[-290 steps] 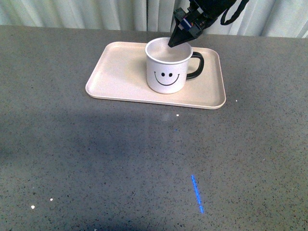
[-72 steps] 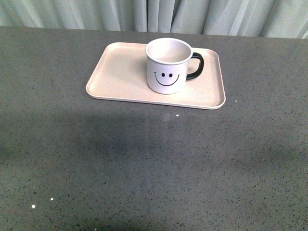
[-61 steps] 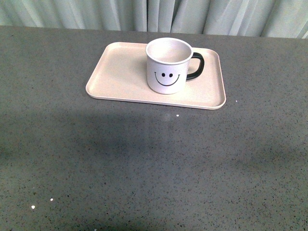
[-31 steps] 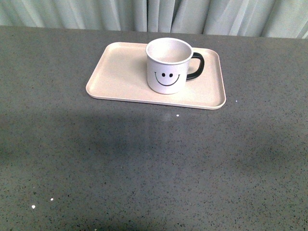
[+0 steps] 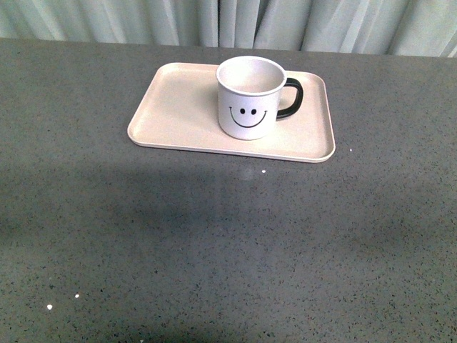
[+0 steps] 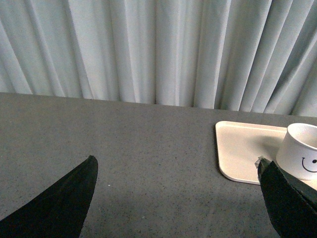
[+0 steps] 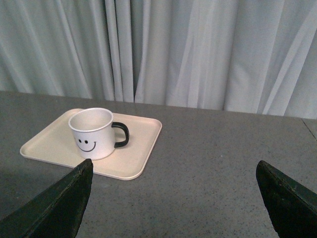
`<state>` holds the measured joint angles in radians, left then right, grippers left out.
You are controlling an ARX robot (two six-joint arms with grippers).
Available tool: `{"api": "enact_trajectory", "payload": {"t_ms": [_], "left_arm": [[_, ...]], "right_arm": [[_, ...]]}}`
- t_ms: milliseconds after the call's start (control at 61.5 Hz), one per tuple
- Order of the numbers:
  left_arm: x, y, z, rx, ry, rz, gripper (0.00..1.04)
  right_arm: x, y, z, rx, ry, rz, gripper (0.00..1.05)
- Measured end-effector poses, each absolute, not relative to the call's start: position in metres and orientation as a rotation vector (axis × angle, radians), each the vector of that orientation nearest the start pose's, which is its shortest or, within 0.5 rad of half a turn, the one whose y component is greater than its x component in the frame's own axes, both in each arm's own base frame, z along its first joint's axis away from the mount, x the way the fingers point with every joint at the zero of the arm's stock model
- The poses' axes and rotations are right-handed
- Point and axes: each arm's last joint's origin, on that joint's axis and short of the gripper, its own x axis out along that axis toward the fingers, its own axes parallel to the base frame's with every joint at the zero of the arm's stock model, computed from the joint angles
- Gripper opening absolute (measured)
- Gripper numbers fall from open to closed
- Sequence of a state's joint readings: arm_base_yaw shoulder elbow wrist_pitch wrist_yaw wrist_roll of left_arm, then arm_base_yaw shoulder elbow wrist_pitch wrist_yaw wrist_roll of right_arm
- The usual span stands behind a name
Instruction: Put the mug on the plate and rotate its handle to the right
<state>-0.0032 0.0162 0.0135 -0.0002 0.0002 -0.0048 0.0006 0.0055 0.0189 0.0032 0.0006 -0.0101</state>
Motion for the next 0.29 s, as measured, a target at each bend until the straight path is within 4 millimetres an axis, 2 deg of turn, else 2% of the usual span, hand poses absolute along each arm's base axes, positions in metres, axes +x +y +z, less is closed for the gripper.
{"api": "enact_trajectory", "payload": {"t_ms": [293], "left_arm": [[0.0979, -0.0003, 0.1668, -0.005, 0.003, -0.003, 0.95]], "right_arm": [[0.0969, 0.0, 0.1698, -0.01, -0.016, 0.0, 0.95]]}}
